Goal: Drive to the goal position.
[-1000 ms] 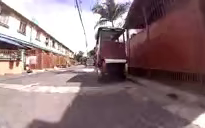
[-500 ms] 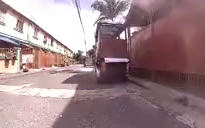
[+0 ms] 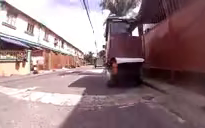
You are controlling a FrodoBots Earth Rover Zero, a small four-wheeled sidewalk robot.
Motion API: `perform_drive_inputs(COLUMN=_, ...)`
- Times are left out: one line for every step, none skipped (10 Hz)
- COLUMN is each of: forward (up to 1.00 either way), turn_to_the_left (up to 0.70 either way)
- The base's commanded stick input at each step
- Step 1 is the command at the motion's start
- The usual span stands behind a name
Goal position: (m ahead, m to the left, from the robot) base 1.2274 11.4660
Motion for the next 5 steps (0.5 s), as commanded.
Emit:
perform_drive_inputs(forward=0.70, turn_to_the_left=0.27)
perform_drive_inputs(forward=0.70, turn_to_the_left=0.27)
perform_drive_inputs(forward=0.70, turn_to_the_left=0.27)
perform_drive_inputs(forward=0.70, turn_to_the_left=0.27)
perform_drive_inputs(forward=0.70, turn_to_the_left=0.27)
